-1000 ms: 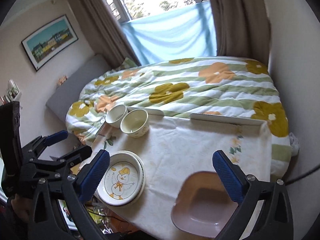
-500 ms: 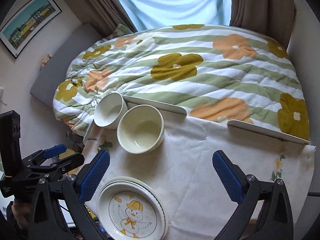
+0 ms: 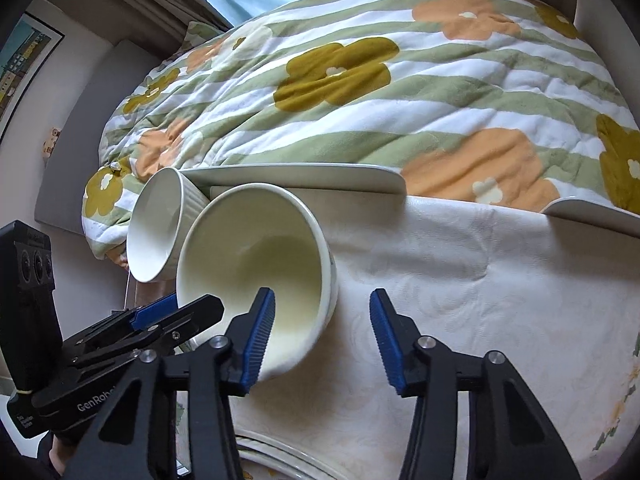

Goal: Organize plates and bowls

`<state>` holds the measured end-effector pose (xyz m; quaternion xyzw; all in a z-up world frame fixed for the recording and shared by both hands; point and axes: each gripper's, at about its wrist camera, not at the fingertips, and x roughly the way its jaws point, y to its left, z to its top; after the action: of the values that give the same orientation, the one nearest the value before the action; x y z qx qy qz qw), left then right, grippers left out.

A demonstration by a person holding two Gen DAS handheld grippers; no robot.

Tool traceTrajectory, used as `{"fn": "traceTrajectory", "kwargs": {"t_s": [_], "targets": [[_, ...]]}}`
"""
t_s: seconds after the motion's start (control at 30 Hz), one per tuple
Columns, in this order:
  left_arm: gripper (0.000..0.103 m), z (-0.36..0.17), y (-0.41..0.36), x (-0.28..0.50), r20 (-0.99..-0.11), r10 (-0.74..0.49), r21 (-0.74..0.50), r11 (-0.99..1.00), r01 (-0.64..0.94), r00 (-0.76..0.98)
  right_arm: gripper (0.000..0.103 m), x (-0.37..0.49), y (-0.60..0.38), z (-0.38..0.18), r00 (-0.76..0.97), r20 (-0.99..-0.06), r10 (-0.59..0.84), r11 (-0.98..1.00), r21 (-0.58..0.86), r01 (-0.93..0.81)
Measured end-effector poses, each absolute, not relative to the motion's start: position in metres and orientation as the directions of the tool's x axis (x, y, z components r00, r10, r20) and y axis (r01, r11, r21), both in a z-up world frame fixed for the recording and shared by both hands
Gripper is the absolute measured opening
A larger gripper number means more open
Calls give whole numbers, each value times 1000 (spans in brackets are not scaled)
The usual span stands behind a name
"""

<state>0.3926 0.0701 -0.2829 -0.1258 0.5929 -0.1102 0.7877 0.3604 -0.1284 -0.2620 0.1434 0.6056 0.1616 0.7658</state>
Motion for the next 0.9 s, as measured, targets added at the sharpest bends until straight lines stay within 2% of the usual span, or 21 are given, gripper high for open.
{"fn": "traceTrajectory", "kwargs": {"t_s": [0.03,0.1,0.17,0.53,0.9], "targets": [[17,-285,69,395,-907,-324,-327,944,34,269,31,361,-127,-265,213,-880,425,905,421,-66],[16,-286,70,397,-908,-322,-322,946,47,269,20,362,-125,-268,215,-877,430,902,428,-58],[16,-286,71,398,-906,-323,-321,946,53,273,16,361,-124,-270,224,-882,414,909,412,-55],[16,-271,63,395,-911,-283,-264,959,103,301,16,358,-127,-260,259,-869,423,903,429,-36],[16,-204,36,365,-874,-271,-226,961,156,402,16,328,-158,-201,361,-813,457,882,465,-71]]}}
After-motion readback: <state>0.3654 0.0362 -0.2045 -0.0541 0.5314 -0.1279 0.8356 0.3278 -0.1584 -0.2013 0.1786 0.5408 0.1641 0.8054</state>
